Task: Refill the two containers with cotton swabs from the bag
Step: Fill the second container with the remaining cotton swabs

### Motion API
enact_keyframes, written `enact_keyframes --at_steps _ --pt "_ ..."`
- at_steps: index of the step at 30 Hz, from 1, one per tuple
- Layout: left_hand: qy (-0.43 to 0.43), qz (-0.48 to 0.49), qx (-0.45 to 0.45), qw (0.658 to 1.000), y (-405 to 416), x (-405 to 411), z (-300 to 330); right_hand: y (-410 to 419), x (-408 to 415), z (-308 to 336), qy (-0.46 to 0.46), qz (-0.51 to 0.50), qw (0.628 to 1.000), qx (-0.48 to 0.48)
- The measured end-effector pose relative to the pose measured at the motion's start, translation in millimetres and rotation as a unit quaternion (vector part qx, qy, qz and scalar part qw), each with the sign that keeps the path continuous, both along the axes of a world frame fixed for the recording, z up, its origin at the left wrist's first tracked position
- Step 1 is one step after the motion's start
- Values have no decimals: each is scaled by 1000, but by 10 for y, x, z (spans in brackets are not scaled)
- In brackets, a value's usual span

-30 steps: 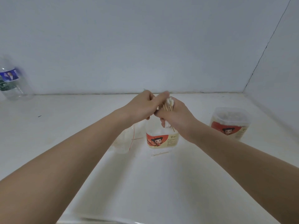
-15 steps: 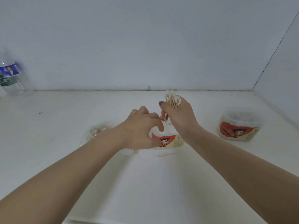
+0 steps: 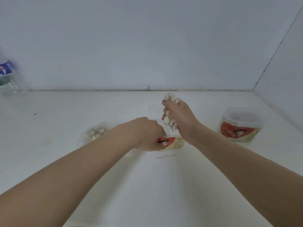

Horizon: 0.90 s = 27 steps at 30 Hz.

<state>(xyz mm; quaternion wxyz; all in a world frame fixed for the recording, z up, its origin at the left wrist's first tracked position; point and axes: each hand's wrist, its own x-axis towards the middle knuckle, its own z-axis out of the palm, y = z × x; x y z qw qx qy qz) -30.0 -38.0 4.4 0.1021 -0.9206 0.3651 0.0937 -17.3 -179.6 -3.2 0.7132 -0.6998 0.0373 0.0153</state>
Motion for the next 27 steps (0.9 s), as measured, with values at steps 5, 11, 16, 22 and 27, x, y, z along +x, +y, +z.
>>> enact_keyframes --at_steps 5,11,16,22,27 --pt "95 53 -47 993 -50 39 41 -10 -13 20 -3 26 999 -30" --pt "115 55 -94 987 -56 103 -23 -23 -29 -23 -11 30 999 -6" --pt "95 35 -150 983 47 91 -51 -49 -46 -55 -10 23 1000 0" --pt "43 -12 -209 977 237 64 -127 -17 -88 -64 -46 -2 999 -10" --pt "-50 -31 -215 975 339 28 -198 17 -123 -35 -50 -12 998 -46"
